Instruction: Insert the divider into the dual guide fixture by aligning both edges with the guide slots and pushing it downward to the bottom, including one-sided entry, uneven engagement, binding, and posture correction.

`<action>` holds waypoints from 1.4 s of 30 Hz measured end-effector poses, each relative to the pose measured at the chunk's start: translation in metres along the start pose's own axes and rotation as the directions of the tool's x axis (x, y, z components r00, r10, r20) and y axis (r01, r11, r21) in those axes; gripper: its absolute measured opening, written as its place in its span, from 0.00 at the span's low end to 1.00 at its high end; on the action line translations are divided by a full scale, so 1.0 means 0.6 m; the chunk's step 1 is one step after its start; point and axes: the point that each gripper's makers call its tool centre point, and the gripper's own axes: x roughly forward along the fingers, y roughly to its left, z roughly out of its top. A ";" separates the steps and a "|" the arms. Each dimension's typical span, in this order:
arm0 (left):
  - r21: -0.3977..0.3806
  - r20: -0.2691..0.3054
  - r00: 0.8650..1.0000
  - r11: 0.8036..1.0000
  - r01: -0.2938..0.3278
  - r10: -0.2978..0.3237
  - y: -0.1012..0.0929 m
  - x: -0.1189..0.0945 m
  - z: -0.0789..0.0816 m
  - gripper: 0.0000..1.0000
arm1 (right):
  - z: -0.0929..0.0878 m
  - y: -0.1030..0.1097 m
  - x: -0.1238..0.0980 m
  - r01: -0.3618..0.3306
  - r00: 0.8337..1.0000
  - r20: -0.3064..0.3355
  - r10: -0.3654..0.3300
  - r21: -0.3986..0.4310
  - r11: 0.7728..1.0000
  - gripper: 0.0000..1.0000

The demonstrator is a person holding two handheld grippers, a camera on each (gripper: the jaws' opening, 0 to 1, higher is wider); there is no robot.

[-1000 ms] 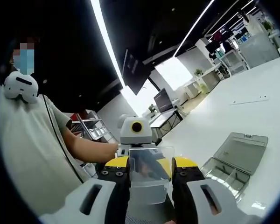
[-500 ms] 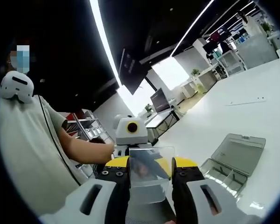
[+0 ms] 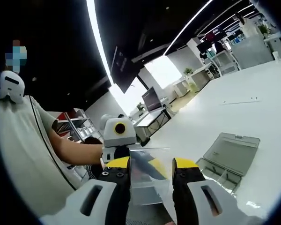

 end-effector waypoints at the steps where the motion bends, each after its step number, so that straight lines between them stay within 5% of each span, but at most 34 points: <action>1: 0.005 -0.005 1.000 1.000 -0.013 0.013 0.004 0.000 -0.002 0.38 | 0.000 -0.001 0.000 0.003 1.000 -0.001 -0.003 -0.001 1.000 0.30; 12: 0.029 -0.051 0.993 0.994 -0.107 0.109 0.021 0.006 -0.023 0.41 | -0.008 -0.019 0.003 0.067 0.997 -0.028 -0.067 0.005 0.998 0.30; 20: 0.058 -0.082 0.973 0.975 -0.214 0.218 0.043 0.003 -0.029 0.40 | -0.014 -0.032 0.005 0.110 0.993 -0.045 -0.109 0.012 0.994 0.30; 42: 0.063 -0.143 0.941 0.952 -0.301 0.307 0.058 0.005 -0.039 0.37 | -0.021 -0.063 0.004 0.214 0.975 -0.075 -0.211 0.044 0.976 0.30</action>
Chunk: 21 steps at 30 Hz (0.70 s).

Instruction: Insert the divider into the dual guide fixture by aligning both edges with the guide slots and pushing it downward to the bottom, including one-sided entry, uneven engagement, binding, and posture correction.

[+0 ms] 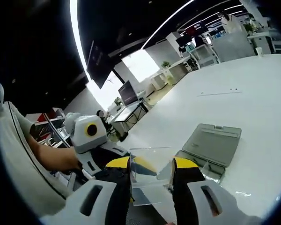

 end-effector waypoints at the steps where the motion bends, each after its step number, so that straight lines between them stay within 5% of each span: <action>1: 0.000 0.000 1.000 1.000 -0.001 0.001 0.000 0.000 0.000 0.37 | 0.000 0.000 0.000 0.002 1.000 0.000 -0.002 0.000 1.000 0.30; 21: -0.008 -0.036 0.998 0.999 -0.044 0.043 0.005 -0.003 -0.002 0.34 | -0.002 -0.025 0.003 0.078 0.997 -0.019 -0.078 0.024 0.997 0.30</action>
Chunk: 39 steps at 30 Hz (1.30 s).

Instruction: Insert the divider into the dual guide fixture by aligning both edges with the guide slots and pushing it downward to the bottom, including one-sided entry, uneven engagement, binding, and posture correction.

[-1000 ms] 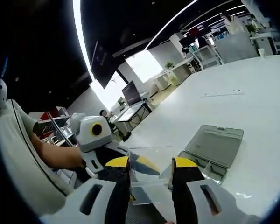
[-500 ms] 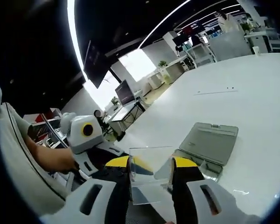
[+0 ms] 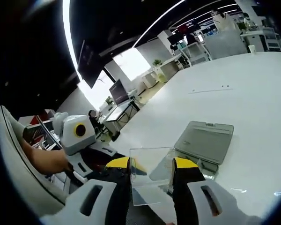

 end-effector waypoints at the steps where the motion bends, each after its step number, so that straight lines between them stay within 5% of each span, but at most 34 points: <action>1: -0.001 -0.003 1.000 1.000 -0.002 0.002 0.000 0.000 0.000 0.34 | -0.001 -0.002 0.000 0.005 1.000 -0.002 -0.005 0.000 1.000 0.30; 18: 0.021 -0.047 0.998 0.999 -0.049 0.050 0.005 0.006 -0.005 0.32 | -0.005 -0.006 0.000 0.037 0.999 -0.019 -0.037 0.018 0.999 0.30; 39: -0.050 -0.053 0.993 0.993 -0.106 0.103 0.001 0.031 -0.013 0.27 | -0.021 -0.007 0.021 0.104 0.994 -0.046 -0.102 0.041 0.994 0.30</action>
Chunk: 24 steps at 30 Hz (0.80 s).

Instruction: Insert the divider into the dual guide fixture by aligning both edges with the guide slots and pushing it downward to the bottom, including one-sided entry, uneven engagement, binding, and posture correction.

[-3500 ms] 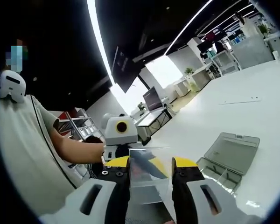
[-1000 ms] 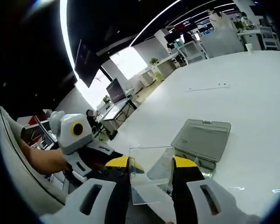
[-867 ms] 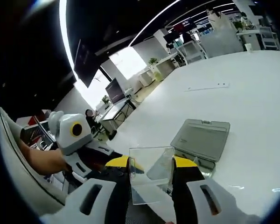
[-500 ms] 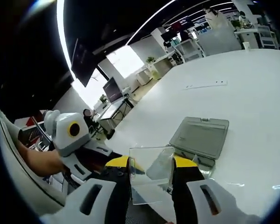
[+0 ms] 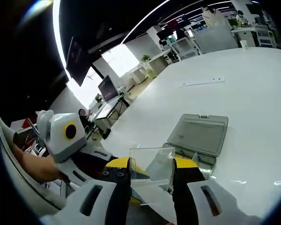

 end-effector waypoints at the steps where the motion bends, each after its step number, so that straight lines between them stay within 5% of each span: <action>1: -0.004 0.002 1.000 1.000 -0.003 0.003 -0.001 0.002 0.000 0.26 | -0.001 0.001 0.001 0.003 1.000 -0.001 -0.003 0.001 1.000 0.30; 24: -0.053 -0.002 0.990 0.989 -0.137 0.138 0.036 0.020 -0.004 0.15 | -0.005 0.013 0.027 0.049 0.999 0.009 -0.049 0.031 0.998 0.30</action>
